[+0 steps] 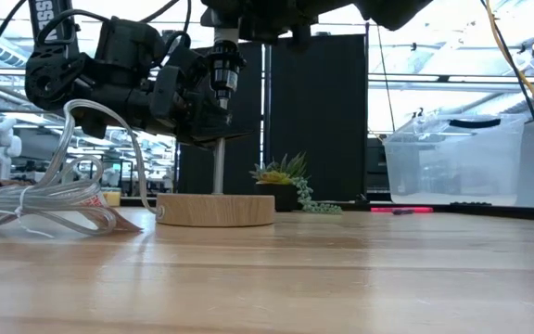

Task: Screw lightbulb
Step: Remove the lightbulb from the lamp

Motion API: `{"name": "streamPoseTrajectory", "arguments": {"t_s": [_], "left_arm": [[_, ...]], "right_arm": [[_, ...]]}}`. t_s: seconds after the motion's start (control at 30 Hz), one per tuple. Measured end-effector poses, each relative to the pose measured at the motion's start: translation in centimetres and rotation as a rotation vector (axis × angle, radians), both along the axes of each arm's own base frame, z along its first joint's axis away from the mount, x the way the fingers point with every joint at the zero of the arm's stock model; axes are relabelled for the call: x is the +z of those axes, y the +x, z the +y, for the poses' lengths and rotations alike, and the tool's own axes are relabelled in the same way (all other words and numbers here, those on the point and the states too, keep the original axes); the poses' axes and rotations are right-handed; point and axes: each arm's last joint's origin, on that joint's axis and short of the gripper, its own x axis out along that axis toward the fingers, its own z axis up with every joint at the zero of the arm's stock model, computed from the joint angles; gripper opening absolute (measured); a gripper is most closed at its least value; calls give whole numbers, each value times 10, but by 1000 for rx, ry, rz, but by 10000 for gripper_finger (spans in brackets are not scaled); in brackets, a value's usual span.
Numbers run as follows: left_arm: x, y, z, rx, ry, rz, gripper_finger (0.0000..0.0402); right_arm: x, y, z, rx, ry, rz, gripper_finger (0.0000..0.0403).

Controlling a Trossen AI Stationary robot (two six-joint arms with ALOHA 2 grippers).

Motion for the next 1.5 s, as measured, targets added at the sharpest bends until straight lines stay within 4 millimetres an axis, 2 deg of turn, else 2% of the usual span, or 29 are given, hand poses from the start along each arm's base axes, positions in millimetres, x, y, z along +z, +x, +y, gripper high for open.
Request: {"name": "streamPoseTrajectory", "arguments": {"t_s": [0.17, 0.4, 0.6, 0.87, 1.03, 1.5], "left_arm": [[0, 0, -1, -19, 5, -1, 22], [0, 0, -3, -77, 5, 0, 22], [0, -1, -4, -139, 17, -6, 22], [0, -1, -5, -174, -3, -3, 23], [0, -1, -4, -184, 1, -4, 23], [0, -1, -6, -260, -6, -6, 23]], "right_arm": [[1, 0, 0, 39, 7, 11, 152], [9, -5, -3, 105, 0, 71, 166], [15, -7, -10, 190, -10, 125, 152], [23, -10, -35, 364, -48, 231, 165], [26, -11, -49, 477, -61, 247, 154], [26, -13, -83, 835, -128, 263, 158]]}}
